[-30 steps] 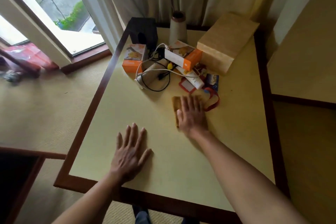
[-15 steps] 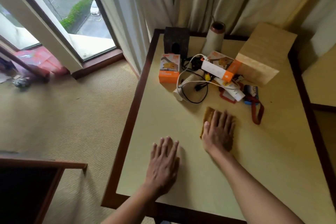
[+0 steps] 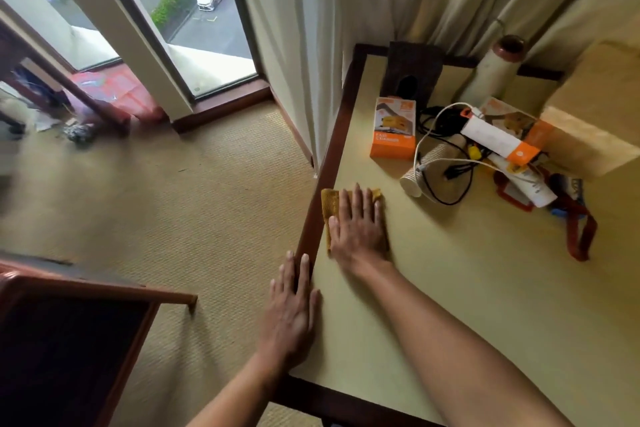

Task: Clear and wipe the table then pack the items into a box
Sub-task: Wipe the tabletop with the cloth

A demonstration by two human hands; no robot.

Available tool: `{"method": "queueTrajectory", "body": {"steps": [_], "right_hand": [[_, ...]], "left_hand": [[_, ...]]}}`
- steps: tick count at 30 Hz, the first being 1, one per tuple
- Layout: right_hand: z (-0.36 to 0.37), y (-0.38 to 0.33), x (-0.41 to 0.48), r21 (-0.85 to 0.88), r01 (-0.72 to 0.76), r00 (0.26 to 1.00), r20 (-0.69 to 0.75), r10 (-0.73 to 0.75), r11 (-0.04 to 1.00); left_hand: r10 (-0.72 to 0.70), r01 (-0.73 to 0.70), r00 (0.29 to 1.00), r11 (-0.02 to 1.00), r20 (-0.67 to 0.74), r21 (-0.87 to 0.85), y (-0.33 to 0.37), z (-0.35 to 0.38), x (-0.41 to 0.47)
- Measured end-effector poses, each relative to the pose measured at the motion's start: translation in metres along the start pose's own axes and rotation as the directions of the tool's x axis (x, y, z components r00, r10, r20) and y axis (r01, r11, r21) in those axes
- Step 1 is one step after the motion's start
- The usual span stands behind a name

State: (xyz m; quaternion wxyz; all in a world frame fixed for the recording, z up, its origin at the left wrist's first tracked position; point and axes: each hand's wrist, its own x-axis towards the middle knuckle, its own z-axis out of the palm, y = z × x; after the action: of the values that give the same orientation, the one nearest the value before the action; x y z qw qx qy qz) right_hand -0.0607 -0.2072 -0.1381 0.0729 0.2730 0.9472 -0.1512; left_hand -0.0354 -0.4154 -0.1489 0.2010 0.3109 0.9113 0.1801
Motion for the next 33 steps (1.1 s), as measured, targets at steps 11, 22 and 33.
{"method": "queueTrajectory", "body": {"steps": [11,22,33], "right_hand": [[0.005,-0.014,0.008,0.002,0.088,0.996,0.027,-0.088,0.996],[0.028,0.092,-0.178,-0.063,-0.206,0.975,-0.092,0.200,0.976],[0.071,-0.035,-0.230,-0.045,0.308,0.951,0.023,-0.307,0.950]], "left_hand": [[0.019,-0.024,0.999,0.990,-0.041,-0.136,-0.005,0.003,0.005],[0.015,-0.041,0.996,0.958,-0.092,-0.284,-0.008,0.000,0.004],[-0.077,0.152,0.988,0.681,0.137,-0.716,-0.020,-0.031,0.013]]}}
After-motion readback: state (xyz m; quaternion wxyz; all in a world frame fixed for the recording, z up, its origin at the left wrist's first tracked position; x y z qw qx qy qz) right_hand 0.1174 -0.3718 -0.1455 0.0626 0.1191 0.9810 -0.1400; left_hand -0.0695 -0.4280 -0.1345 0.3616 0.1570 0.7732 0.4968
